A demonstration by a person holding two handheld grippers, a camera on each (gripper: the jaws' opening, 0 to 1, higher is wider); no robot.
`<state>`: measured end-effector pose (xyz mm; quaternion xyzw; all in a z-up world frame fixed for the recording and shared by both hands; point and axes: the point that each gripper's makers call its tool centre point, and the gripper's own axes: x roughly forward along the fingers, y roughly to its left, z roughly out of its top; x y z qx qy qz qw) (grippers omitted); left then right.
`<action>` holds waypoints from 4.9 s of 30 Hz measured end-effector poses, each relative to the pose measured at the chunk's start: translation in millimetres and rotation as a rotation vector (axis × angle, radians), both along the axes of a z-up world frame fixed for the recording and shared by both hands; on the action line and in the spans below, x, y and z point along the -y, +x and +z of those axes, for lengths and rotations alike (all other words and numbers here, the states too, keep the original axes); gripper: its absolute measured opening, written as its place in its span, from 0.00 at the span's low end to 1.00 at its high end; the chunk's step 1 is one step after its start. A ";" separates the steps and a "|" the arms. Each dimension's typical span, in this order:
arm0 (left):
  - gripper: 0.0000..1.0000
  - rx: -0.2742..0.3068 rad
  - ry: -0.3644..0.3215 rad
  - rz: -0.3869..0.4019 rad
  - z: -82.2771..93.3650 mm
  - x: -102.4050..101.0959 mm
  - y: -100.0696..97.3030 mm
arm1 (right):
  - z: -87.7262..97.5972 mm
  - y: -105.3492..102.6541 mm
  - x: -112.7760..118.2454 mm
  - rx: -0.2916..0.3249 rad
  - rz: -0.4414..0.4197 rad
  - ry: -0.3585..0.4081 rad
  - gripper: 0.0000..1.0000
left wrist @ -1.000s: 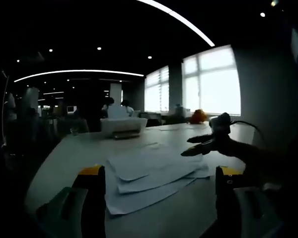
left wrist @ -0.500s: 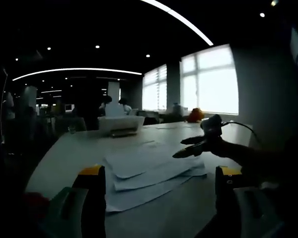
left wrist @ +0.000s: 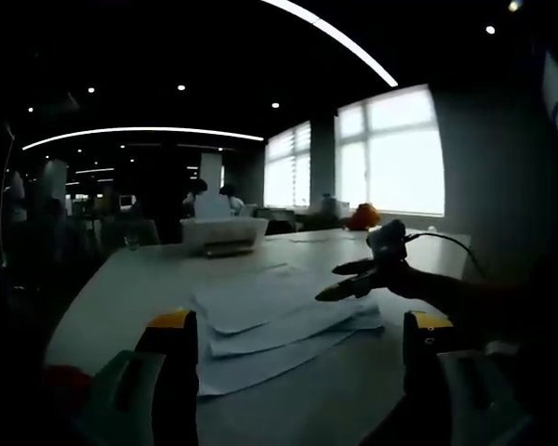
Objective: Organize the stack of printing papers by aligning and flattening the scattered papers on the table
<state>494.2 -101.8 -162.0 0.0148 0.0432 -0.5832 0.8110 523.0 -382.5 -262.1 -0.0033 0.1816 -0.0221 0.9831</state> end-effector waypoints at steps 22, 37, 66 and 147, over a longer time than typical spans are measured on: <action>0.94 -0.003 0.006 -0.010 -2.7 2.9 -4.1 | -6.4 -1.0 9.6 -0.011 -0.007 0.004 0.87; 0.94 -0.003 0.010 -0.014 -2.4 3.0 -4.8 | -4.7 -1.5 12.7 -0.011 -0.009 0.000 0.87; 0.93 -0.015 -0.010 -0.046 -7.2 10.4 -10.3 | -21.9 1.5 11.9 -0.011 -0.030 0.008 0.85; 0.92 -0.063 0.031 -0.142 -33.2 41.4 -32.0 | -40.5 40.9 24.8 0.014 -0.031 -0.237 0.37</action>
